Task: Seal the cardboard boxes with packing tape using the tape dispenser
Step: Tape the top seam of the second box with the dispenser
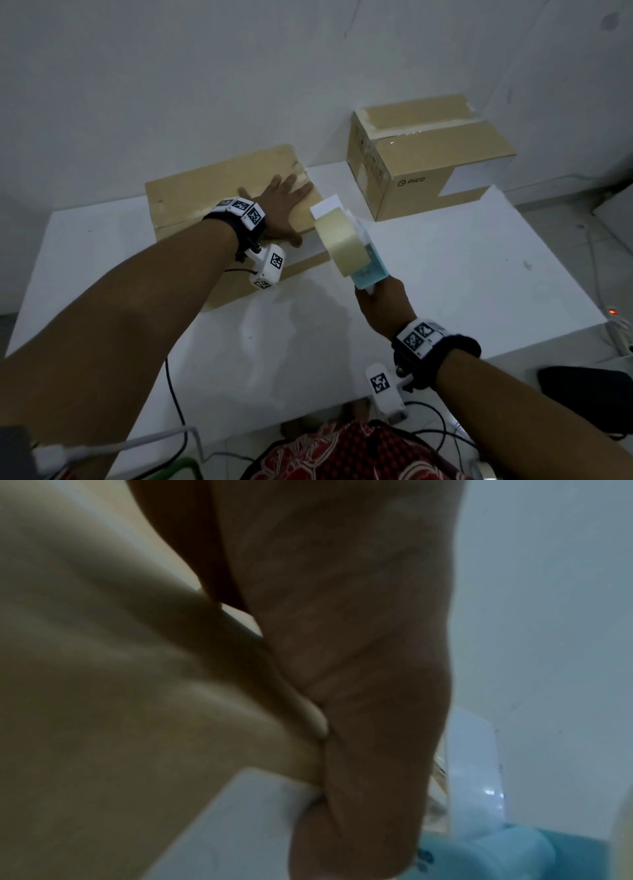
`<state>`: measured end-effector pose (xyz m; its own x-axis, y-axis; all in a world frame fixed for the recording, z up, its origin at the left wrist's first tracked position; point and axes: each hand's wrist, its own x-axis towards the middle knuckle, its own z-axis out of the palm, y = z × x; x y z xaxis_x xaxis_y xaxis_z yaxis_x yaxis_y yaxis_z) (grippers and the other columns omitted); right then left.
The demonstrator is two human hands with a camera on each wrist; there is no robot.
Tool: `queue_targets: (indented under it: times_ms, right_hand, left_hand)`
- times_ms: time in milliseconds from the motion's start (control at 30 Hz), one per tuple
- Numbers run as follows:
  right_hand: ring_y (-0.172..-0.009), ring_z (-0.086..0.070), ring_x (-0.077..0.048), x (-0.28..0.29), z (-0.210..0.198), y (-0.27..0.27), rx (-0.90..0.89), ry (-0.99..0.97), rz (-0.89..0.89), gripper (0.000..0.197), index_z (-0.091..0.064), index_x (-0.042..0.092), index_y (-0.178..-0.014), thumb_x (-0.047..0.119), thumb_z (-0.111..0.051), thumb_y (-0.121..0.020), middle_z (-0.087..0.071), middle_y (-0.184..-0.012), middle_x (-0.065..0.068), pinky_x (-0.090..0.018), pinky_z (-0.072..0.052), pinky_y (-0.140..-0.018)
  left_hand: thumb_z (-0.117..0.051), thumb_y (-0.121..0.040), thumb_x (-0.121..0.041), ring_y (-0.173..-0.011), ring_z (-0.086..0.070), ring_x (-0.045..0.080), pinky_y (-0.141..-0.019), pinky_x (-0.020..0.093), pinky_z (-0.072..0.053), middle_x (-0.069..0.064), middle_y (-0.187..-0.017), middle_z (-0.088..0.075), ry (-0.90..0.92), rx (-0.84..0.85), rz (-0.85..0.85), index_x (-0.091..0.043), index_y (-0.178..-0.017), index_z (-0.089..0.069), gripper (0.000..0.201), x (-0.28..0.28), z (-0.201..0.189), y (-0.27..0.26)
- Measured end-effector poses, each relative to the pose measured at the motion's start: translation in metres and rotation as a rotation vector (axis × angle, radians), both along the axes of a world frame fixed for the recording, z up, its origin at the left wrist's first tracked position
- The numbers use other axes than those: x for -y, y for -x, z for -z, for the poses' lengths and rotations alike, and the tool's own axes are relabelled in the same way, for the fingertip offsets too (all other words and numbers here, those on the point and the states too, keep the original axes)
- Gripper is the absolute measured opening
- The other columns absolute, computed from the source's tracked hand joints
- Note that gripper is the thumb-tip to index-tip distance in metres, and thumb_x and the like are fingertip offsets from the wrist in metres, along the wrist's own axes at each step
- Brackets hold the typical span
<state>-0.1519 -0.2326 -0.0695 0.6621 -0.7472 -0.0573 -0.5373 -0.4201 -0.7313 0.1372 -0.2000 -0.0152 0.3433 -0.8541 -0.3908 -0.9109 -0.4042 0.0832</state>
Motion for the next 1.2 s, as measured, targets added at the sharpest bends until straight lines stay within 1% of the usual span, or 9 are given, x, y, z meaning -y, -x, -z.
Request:
queue_targets:
  times_ms: [200,267,400,567,767,933,1067,1133,1200]
  right_hand:
    - [-0.086,-0.068,-0.041,0.015,0.016,0.024,-0.150,0.010,0.085,0.027,-0.058,0.000,-0.112,0.014,-0.061,-0.089,-0.070,-0.096,-0.023,-0.028,-0.042,-0.066]
    - [-0.078,-0.066,-0.037,0.014,0.009,0.026,-0.097,-0.036,0.109,0.012,-0.062,0.001,-0.093,0.012,-0.063,-0.090,-0.068,-0.083,-0.021,-0.024,-0.038,-0.063]
    - [-0.051,-0.055,-0.024,0.022,-0.002,0.001,0.060,-0.223,0.240,0.033,-0.048,0.016,-0.059,0.027,-0.065,-0.086,-0.058,-0.056,-0.007,-0.038,-0.046,-0.053]
    - [-0.044,-0.052,-0.017,0.030,-0.031,-0.039,0.315,-0.438,0.341,0.026,-0.055,0.007,-0.071,0.023,-0.066,-0.088,-0.057,-0.055,-0.012,-0.028,-0.047,-0.050]
    - [-0.044,-0.052,-0.024,0.036,-0.040,-0.083,0.463,-0.547,0.413,0.039,-0.063,-0.005,-0.088,0.032,-0.074,-0.082,-0.060,-0.062,-0.014,-0.037,-0.047,-0.051]
    - [-0.078,-0.070,-0.038,0.042,-0.007,-0.112,0.387,-0.560,0.478,0.077,-0.070,0.007,-0.093,0.076,-0.071,-0.058,-0.074,-0.083,-0.016,-0.051,-0.059,-0.078]
    - [-0.086,-0.069,-0.035,0.043,-0.012,-0.124,0.313,-0.626,0.497,0.063,-0.071,0.007,-0.096,0.058,-0.071,-0.059,-0.073,-0.089,-0.017,-0.046,-0.058,-0.081]
    - [-0.077,-0.070,-0.031,0.043,-0.019,-0.123,0.289,-0.741,0.530,0.058,-0.067,0.002,-0.092,0.047,-0.074,-0.055,-0.072,-0.077,-0.013,-0.042,-0.060,-0.069]
    - [-0.055,-0.066,-0.015,0.041,-0.020,-0.120,0.262,-0.792,0.449,0.029,-0.063,0.004,-0.080,0.032,-0.070,-0.075,-0.066,-0.053,0.000,-0.027,-0.055,-0.050]
  left_hand:
    - [-0.078,-0.059,-0.065,-0.149,0.016,0.021,-0.098,0.083,-0.006,-0.013,-0.161,0.020,0.012,0.009,0.008,-0.049,-0.148,0.014,0.129,0.000,0.001,0.000]
    - [-0.078,-0.059,-0.064,-0.149,0.017,0.021,-0.098,0.083,-0.005,-0.013,-0.161,0.022,0.000,0.002,0.001,-0.049,-0.148,0.014,0.128,0.001,0.002,0.001]
    - [-0.078,-0.055,-0.067,-0.149,0.016,0.020,-0.098,0.083,-0.004,-0.014,-0.161,0.019,0.022,-0.007,-0.013,-0.049,-0.149,0.010,0.130,-0.001,0.003,0.003]
    - [-0.058,-0.047,-0.092,-0.149,0.015,0.027,-0.101,0.081,0.002,-0.008,-0.163,0.014,0.063,-0.055,-0.151,-0.039,-0.152,0.000,0.131,0.009,-0.004,0.028]
    - [-0.051,-0.076,-0.077,-0.150,0.007,0.029,-0.104,0.079,-0.007,0.009,-0.163,0.005,0.215,0.081,-0.232,-0.021,-0.154,-0.006,0.106,0.018,0.012,0.057]
    - [-0.048,-0.082,-0.072,-0.150,0.007,0.028,-0.105,0.078,-0.007,0.011,-0.163,0.006,0.217,0.094,-0.218,-0.025,-0.155,-0.002,0.098,0.014,0.014,0.060]
    - [-0.047,-0.082,-0.072,-0.150,0.008,0.031,-0.102,0.080,-0.006,0.014,-0.163,0.005,0.219,0.046,-0.186,-0.046,-0.146,-0.020,0.075,0.011,0.010,0.060]
    - [-0.050,-0.079,-0.074,-0.149,0.009,0.031,-0.101,0.081,-0.006,0.014,-0.162,0.006,0.192,0.044,-0.180,-0.045,-0.140,-0.028,0.072,0.010,0.011,0.058]
    - [-0.054,-0.075,-0.074,-0.149,0.009,0.033,-0.100,0.081,-0.006,0.015,-0.162,0.006,0.168,0.039,-0.171,-0.042,-0.136,-0.031,0.072,0.009,0.009,0.057]
